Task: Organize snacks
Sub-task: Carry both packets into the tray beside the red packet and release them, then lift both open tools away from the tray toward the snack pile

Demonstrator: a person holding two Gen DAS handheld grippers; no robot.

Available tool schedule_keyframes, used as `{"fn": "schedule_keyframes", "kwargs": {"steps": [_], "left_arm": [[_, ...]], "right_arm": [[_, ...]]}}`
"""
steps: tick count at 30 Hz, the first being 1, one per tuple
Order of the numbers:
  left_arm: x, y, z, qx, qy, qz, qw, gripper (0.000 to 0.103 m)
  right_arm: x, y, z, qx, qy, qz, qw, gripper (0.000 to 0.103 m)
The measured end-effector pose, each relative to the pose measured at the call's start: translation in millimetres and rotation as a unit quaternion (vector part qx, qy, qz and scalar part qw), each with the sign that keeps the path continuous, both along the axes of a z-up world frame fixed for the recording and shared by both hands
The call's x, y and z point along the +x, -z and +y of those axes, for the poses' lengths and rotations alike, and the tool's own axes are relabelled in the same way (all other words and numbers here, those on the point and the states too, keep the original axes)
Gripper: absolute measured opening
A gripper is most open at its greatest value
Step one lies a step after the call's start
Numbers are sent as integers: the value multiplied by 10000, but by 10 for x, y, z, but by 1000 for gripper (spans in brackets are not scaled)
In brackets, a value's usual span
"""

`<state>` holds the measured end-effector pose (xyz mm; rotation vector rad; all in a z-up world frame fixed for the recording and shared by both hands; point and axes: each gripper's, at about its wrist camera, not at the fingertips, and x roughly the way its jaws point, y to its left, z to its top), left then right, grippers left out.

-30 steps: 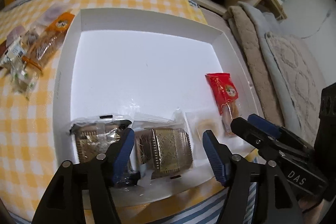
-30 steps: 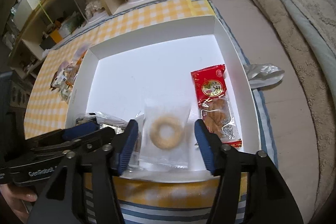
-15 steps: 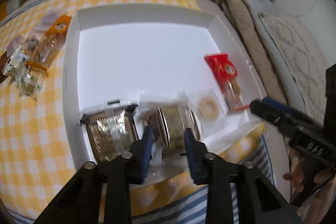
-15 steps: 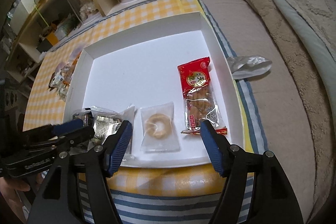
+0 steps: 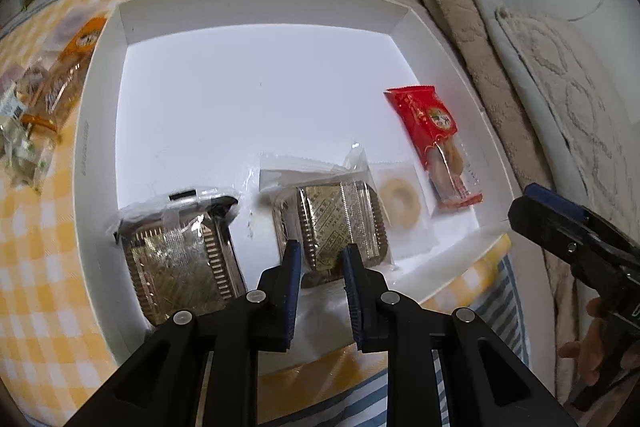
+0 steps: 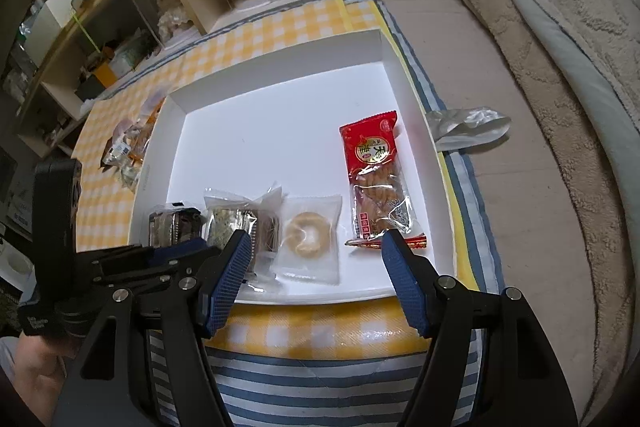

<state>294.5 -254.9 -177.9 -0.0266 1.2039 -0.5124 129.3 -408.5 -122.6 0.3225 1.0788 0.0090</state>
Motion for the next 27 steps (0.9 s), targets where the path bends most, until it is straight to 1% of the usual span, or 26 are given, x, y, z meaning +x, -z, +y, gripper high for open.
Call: {"fn": "schedule_keyframes", "kwargs": {"steps": [2, 4, 6, 7, 8, 9, 10, 12, 13, 14, 15, 16, 17, 18, 21, 27], "left_arm": [[-21, -39, 3, 46, 12, -88, 9999, 23], [-56, -84, 19, 65, 22, -153, 9999, 30], [-96, -139, 49, 66, 5, -258, 9996, 46], [-121, -178, 70, 66, -5, -311, 9995, 49], [-142, -212, 85, 70, -13, -366, 9993, 55], [-169, -246, 105, 90, -23, -442, 9990, 60], [-188, -271, 119, 118, -34, -484, 9988, 63], [-239, -330, 161, 166, -76, -588, 9981, 71], [-263, -355, 180, 176, -82, -620, 9979, 73], [-292, -389, 206, 194, -103, -662, 9976, 79], [-316, -423, 230, 199, -124, -700, 9973, 86], [-342, -462, 259, 191, -136, -736, 9970, 90], [-366, -501, 286, 178, -153, -772, 9967, 97], [-404, -550, 316, 153, -176, -822, 9963, 99], [-476, -679, 410, 90, -214, -918, 9955, 103], [-641, -945, 559, 48, -245, -1172, 9928, 103]], "right_arm": [[-5, 1, -5, -9, -10, 6, 10000, 69], [-12, -5, -4, -14, -8, -28, 10000, 71], [-27, -18, -3, -42, -6, -69, 10000, 76], [-32, -26, -1, -62, -8, -91, 9999, 78], [-38, -40, 1, -96, -7, -119, 9999, 79], [-47, -54, 0, -125, -7, -143, 9998, 83], [-62, -75, 8, -181, 5, -170, 9997, 88], [-88, -110, 21, -305, 53, -193, 9993, 92], [-95, -130, 25, -338, 71, -214, 9992, 94], [-109, -152, 29, -380, 98, -235, 9990, 96], [-116, -169, 31, -416, 124, -240, 9988, 102], [-128, -190, 33, -438, 151, -256, 9986, 103], [-142, -214, 37, -442, 164, -290, 9985, 103], [-151, -233, 39, -451, 169, -309, 9984, 103], [-175, -315, 88, -580, 153, -388, 9974, 103], [-217, -476, 188, -657, 111, -572, 9961, 103]]}}
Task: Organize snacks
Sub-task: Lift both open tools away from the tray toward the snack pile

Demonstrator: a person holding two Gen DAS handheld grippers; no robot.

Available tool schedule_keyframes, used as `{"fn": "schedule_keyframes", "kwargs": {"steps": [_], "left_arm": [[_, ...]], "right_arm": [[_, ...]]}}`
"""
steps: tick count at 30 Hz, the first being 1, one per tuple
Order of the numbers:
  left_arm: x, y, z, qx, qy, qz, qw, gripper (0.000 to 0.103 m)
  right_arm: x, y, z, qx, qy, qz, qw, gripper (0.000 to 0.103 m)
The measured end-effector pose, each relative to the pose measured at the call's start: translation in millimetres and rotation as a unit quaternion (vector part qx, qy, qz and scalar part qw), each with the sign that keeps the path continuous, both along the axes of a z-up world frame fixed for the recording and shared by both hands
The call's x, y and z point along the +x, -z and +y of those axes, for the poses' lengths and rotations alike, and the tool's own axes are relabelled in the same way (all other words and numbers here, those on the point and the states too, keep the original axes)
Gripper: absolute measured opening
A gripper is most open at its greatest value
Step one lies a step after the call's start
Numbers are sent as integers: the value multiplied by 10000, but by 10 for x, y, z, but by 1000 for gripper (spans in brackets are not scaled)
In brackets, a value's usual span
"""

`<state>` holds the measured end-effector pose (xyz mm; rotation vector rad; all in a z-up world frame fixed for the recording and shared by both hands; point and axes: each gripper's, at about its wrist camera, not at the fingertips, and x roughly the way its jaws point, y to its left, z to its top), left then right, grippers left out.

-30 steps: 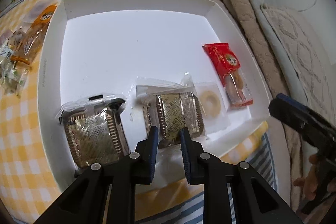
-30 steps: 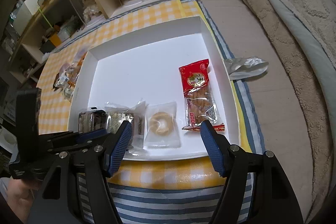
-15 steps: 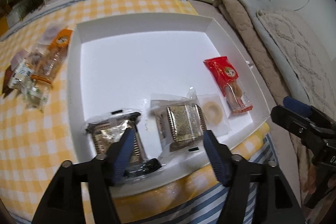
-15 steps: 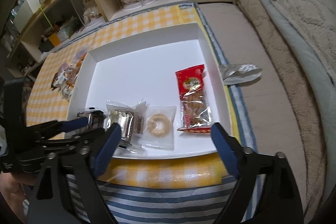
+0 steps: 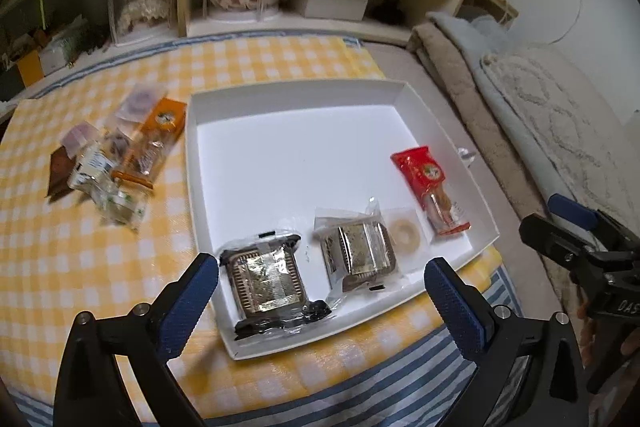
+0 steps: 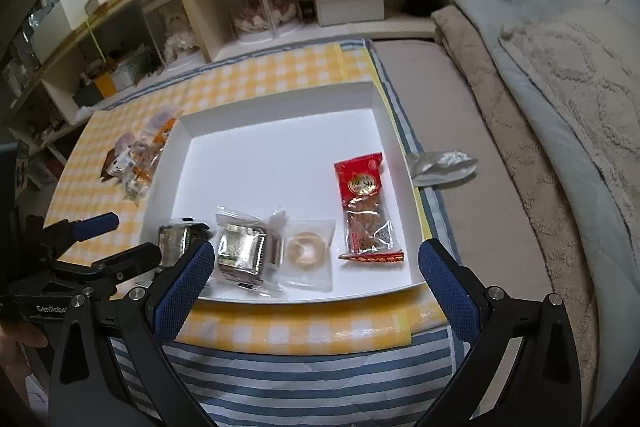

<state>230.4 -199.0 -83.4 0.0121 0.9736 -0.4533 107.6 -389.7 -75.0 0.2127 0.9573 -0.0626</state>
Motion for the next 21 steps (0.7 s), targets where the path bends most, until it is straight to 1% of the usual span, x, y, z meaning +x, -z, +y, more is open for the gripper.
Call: {"fn": "schedule_keyframes", "kwargs": {"steps": [9, 13, 21], "left_arm": [[-206, -386, 254, -33, 15, -338, 9994, 103], [-288, -592, 388, -28, 12, -535, 9986, 103], [-433, -1016, 807, -20, -165, -952, 9953, 103]], "right_arm": [[-92, -242, 121, -138, 10, -277, 9995, 103], [-112, -375, 177, -115, -6, -439, 9990, 103], [-55, -618, 350, -79, -77, -762, 9970, 103]]}}
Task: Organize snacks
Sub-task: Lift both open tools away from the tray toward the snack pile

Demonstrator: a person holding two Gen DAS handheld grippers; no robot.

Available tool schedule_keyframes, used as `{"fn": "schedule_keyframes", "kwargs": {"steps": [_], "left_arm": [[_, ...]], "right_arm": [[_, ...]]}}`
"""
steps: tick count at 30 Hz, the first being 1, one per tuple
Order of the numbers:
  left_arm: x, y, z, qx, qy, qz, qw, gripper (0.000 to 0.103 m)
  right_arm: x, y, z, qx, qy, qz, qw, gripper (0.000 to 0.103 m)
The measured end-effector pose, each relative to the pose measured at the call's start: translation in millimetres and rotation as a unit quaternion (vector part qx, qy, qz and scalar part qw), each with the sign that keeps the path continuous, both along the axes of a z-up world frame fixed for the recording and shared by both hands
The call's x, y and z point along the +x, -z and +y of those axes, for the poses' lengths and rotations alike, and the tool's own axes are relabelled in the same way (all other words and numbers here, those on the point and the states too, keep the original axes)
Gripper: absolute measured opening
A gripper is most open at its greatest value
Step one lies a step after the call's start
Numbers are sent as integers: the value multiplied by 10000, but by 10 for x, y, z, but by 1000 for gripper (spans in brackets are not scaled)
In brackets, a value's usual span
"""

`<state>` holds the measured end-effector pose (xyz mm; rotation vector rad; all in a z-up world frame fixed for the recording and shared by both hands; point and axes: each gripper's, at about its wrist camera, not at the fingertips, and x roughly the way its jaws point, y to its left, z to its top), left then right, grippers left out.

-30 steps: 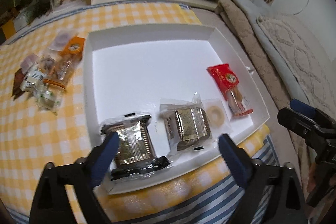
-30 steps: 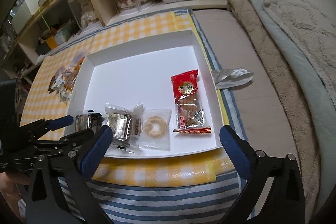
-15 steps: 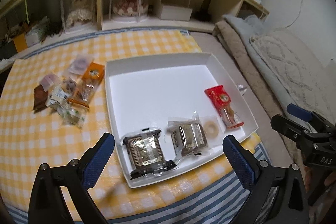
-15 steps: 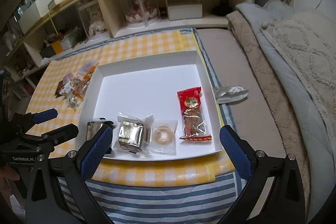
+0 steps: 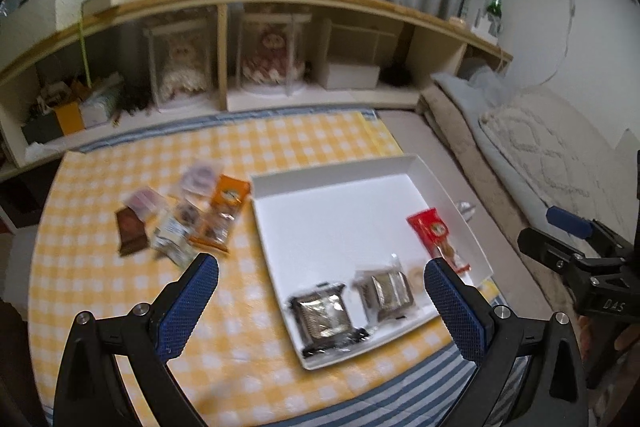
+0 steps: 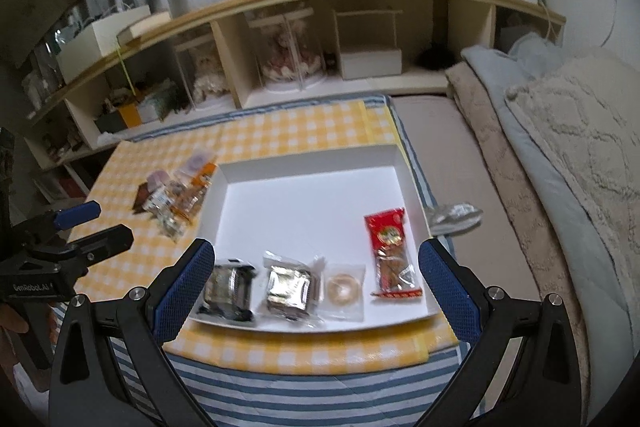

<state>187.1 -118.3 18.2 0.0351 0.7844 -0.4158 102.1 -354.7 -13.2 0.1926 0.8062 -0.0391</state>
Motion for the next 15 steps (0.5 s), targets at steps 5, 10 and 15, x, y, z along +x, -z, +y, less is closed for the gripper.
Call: {"fn": "schedule_keyframes", "kwargs": {"steps": [5, 10, 15], "left_arm": [[-84, -191, 294, 3, -95, -187, 9998, 103], [-116, -349, 661, -22, -275, -328, 9991, 103], [-124, -413, 1001, -49, -456, -388, 9982, 103]], "right_arm": [[110, -138, 185, -57, -108, -169, 9998, 103], [254, -254, 417, -48, -237, -317, 9992, 103], [445, -284, 676, 71, -400, -408, 9983, 103]]}}
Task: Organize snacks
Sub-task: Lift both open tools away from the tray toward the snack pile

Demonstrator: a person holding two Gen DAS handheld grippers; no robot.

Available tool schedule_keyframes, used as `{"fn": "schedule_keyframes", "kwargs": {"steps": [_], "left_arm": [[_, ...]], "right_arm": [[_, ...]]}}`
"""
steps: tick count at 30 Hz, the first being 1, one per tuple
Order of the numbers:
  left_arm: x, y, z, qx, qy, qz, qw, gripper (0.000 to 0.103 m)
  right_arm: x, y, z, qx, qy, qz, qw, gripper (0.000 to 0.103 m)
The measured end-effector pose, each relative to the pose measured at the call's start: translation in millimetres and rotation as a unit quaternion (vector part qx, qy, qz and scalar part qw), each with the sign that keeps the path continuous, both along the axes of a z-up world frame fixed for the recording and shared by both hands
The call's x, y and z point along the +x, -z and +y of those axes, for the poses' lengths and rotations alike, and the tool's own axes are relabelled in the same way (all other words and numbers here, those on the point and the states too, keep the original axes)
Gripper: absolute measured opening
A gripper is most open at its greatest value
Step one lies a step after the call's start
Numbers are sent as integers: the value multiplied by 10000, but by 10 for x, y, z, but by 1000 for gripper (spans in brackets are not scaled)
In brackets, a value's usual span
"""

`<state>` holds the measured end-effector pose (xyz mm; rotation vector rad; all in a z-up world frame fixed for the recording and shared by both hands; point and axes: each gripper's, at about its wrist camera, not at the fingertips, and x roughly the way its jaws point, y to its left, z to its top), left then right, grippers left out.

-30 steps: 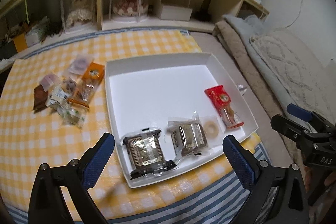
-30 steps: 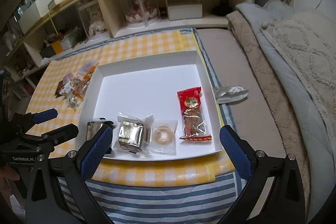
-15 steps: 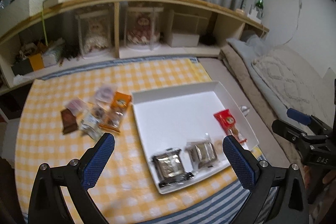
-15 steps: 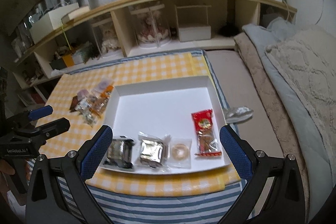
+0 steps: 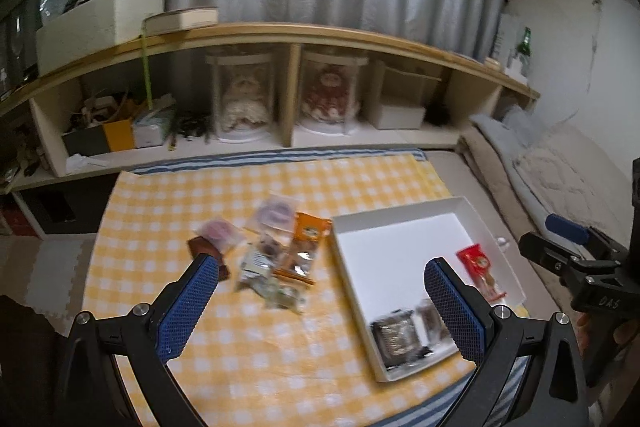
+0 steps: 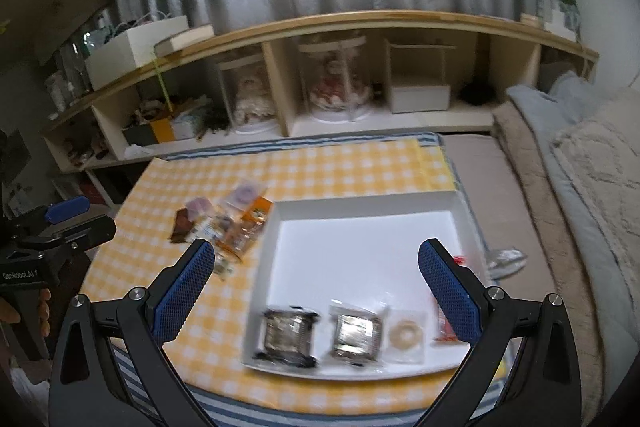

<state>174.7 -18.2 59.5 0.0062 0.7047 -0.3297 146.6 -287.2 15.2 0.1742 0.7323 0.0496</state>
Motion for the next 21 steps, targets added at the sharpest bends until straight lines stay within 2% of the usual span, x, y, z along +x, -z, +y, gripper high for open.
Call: {"fn": "schedule_keyframes", "kwargs": {"steps": [9, 14, 21], "left_arm": [[190, 154, 590, -79, -542, -46, 9985, 103], [488, 414, 775, -299, -917, 121, 9953, 103], [1060, 704, 838, -394, -1228, 379, 9909, 103]], "right_arm": [[385, 202, 490, 142, -258, 29, 9996, 103], [623, 382, 784, 321, -645, 49, 9974, 103], [891, 664, 1152, 127, -1047, 31, 9944, 103]]}}
